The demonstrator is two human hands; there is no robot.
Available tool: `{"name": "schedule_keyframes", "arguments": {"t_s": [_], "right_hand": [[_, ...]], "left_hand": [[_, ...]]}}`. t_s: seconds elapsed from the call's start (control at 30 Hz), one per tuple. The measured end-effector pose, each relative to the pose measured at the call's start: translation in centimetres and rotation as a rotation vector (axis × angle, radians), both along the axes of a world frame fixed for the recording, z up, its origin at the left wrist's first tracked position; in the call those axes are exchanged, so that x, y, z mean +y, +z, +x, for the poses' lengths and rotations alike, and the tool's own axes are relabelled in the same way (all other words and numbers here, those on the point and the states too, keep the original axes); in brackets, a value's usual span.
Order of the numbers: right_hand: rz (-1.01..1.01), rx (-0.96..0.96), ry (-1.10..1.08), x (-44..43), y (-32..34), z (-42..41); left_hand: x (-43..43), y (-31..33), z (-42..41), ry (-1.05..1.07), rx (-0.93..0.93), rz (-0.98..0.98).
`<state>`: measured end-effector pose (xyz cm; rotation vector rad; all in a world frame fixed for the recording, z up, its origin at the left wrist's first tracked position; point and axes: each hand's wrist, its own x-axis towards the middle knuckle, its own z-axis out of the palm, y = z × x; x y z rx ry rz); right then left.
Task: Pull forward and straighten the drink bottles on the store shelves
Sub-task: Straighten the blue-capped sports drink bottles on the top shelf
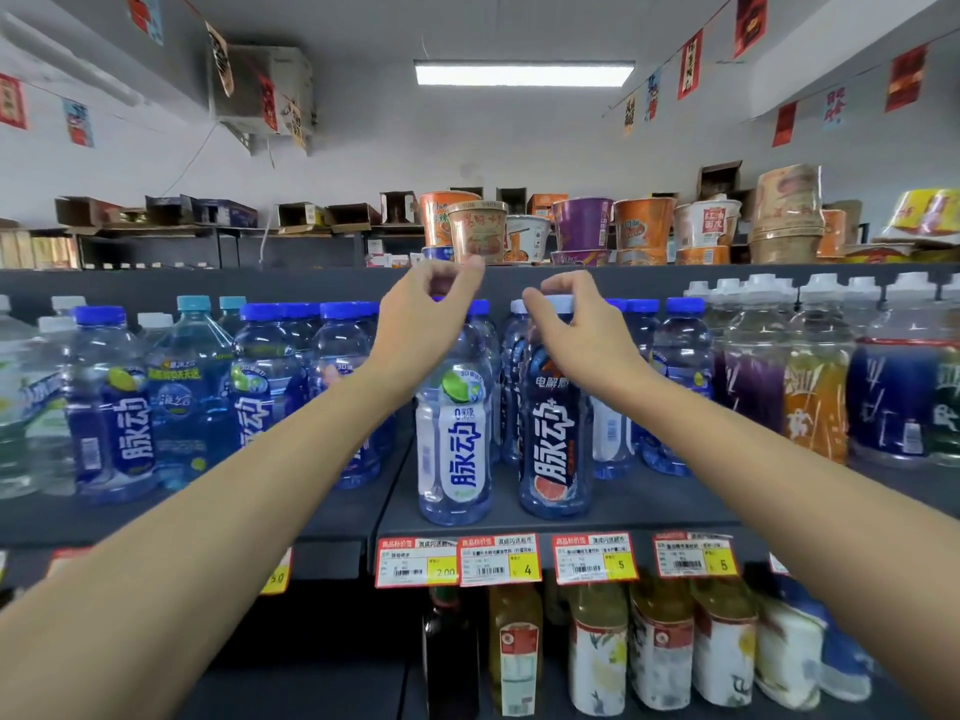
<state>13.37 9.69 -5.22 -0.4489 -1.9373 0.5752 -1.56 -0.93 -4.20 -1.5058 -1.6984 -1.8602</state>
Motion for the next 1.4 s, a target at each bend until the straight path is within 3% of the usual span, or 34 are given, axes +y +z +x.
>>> {"name": "schedule_keyframes", "arguments": {"t_s": [0.17, 0.3, 0.37, 1.03, 1.4], "right_hand": [[0.038, -0.144, 0.054, 0.2, -6.2, 2.6], [0.005, -0.486, 0.048, 0.8, -10.1, 5.1], [-0.013, -0.552, 0.072, 1.1, -11.2, 5.9], [-0.063, -0.546, 0.154, 2.1, -11.5, 5.6], [-0.059, -0.534, 0.173, 2.3, -11.6, 5.3]], "left_hand": [[-2.9, -7.2, -0.6, -0.114, -0.079, -0.232], [-4.9, -11.8, -2.3, -0.072, 0.128, -0.625], [-5.3, -12.3, -2.9, -0.070, 0.179, -0.706], [-4.0, -13.2, -3.0, -0.069, 0.246, -0.571], [-3.6, -13.0, -3.0, -0.045, 0.289, -0.606]]}}
